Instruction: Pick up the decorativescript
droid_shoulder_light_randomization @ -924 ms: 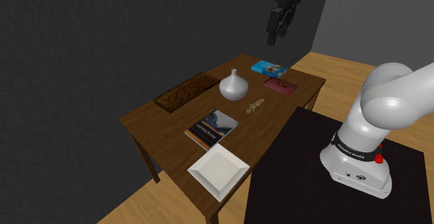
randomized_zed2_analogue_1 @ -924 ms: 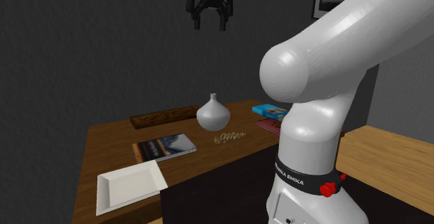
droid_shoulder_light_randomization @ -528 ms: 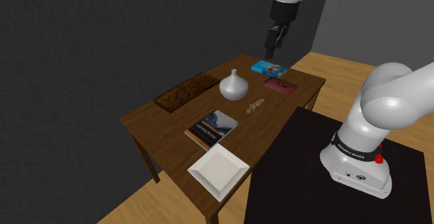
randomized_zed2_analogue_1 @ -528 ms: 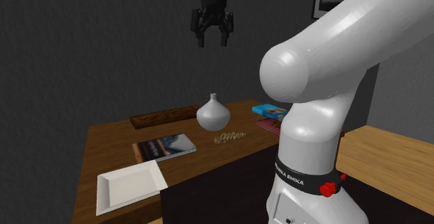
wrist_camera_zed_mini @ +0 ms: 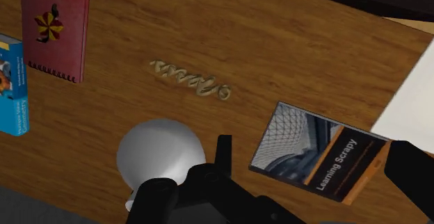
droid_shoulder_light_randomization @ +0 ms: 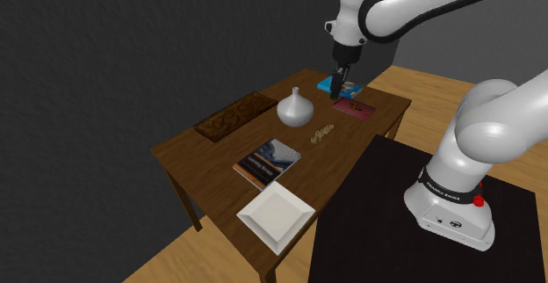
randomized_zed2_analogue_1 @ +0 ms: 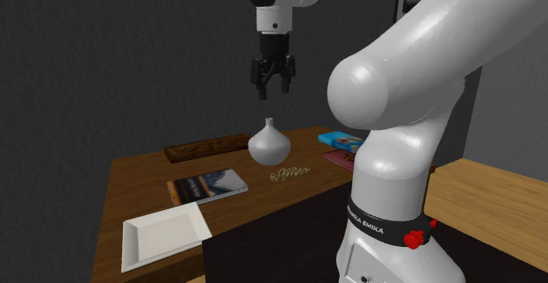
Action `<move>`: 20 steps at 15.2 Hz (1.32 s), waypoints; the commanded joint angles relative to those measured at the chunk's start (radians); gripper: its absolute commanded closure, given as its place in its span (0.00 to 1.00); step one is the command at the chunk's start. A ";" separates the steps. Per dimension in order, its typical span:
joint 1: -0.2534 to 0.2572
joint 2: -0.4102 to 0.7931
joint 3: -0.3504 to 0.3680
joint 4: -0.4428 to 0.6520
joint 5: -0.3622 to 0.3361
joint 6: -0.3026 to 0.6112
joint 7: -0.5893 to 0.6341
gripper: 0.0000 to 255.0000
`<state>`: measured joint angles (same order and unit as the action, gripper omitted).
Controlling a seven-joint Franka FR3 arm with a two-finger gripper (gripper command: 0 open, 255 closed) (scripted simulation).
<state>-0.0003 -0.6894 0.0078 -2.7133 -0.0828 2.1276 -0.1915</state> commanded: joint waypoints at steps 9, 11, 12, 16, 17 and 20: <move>-0.073 0.337 -0.056 -0.088 -0.166 0.450 -0.120 0.00; -0.098 0.429 -0.060 -0.081 -0.216 0.541 -0.126 0.00; -0.113 0.477 -0.060 -0.074 -0.246 0.584 -0.125 0.00; -0.176 0.676 -0.067 -0.019 -0.422 0.739 -0.070 0.00; -0.187 0.726 -0.074 0.002 -0.483 0.771 -0.041 0.00; -0.179 0.876 -0.137 0.081 -0.677 0.854 0.064 0.00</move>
<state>-0.1834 0.1341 -0.1066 -2.6592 -0.6846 2.9505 -0.1686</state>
